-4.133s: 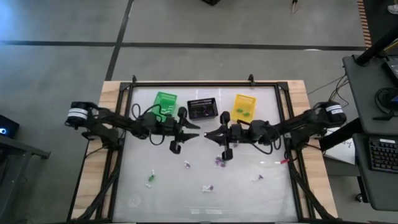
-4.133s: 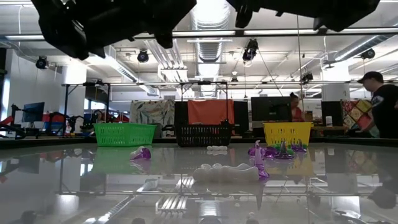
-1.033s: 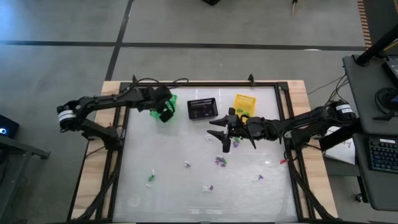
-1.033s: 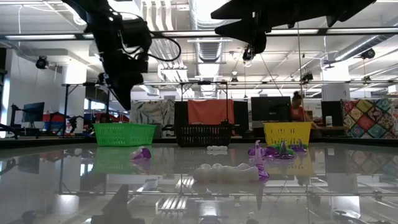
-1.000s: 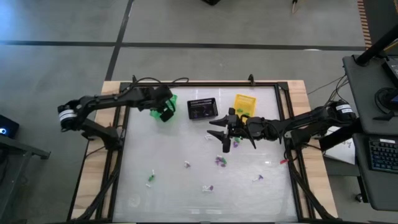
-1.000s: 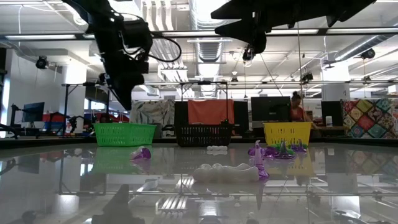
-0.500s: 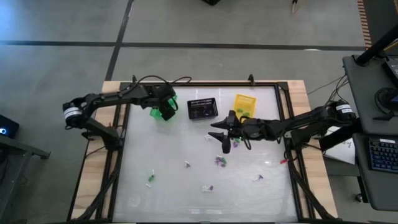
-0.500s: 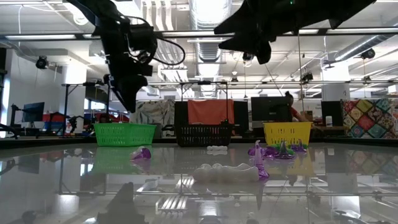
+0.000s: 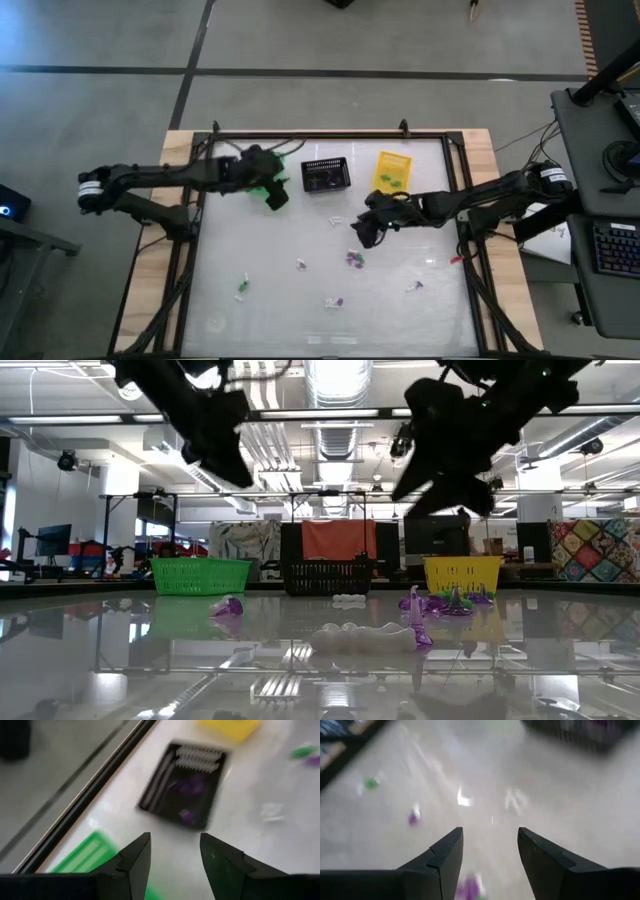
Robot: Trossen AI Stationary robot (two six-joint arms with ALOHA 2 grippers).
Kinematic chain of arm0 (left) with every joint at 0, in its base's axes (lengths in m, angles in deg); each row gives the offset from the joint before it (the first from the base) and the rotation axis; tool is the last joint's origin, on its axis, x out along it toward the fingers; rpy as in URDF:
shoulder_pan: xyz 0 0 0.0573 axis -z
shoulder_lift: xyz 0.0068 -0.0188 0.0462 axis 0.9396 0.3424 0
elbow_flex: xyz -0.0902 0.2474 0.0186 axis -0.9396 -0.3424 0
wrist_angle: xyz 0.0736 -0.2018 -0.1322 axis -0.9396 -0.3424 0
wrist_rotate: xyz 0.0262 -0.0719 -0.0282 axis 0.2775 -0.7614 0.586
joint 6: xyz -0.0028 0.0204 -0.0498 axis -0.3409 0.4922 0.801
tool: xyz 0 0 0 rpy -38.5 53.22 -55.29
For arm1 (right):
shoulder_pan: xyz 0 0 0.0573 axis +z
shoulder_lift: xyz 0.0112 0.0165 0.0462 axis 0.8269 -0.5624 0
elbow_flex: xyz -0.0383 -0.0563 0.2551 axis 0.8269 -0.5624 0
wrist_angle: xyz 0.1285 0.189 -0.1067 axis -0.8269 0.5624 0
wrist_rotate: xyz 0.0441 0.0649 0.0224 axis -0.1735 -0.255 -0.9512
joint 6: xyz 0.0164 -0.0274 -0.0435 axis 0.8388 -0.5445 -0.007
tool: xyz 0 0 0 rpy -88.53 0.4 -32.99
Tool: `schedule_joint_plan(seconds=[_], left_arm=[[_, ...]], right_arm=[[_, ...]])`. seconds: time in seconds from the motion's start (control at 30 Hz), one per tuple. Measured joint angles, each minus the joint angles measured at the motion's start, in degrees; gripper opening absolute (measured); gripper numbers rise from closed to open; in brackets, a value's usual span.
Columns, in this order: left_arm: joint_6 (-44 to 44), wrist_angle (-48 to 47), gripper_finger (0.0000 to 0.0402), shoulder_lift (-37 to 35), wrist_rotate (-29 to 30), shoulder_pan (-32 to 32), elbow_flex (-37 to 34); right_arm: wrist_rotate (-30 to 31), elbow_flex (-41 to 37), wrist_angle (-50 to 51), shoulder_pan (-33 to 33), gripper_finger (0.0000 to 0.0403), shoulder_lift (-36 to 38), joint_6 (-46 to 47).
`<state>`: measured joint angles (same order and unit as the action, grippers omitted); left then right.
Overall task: Sort Halloween decoration
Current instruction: Put the purple witch hat toy into the black basket
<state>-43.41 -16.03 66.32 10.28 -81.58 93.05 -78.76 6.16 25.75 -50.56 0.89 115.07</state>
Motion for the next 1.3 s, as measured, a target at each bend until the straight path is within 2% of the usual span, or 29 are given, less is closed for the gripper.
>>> schedule_joint_plan(seconds=[0.1,0.23,0.47,0.6,0.9,1.1,1.3], left_arm=[[-1.84,6.7,0.0153,-2.44,0.0,4.05,-2.91],[-3.42,14.81,0.0153,-5.37,-0.05,7.74,-7.19],[0.81,20.34,0.0153,-9.75,0.04,8.73,-12.89],[1.27,24.12,0.0153,-11.15,0.03,8.81,-15.38],[1.08,28.32,0.0153,-12.98,0.04,8.79,-17.91],[1.08,28.86,0.0153,-12.95,0.04,8.78,-18.63],[1.06,29.32,0.0153,-12.86,0.1,8.78,-18.68]], right_arm=[[-2.77,2.54,9.79,0.02,0.0176,-0.31,4.86],[-3.29,6.86,20.66,0.13,0.0173,-1.32,6.82],[-5.5,15.37,39.99,0.13,0.0173,-5.43,10.88],[-6.53,19.05,47.31,0.13,0.0173,-8.32,11.14],[-10.4,21.4,49.13,0.15,0.0171,-15.17,9.35],[-10.34,21.03,48.92,0.11,0.0171,-19.68,7.07],[-7.68,21.01,48.47,-0.11,0.0171,-21.89,5.49]])
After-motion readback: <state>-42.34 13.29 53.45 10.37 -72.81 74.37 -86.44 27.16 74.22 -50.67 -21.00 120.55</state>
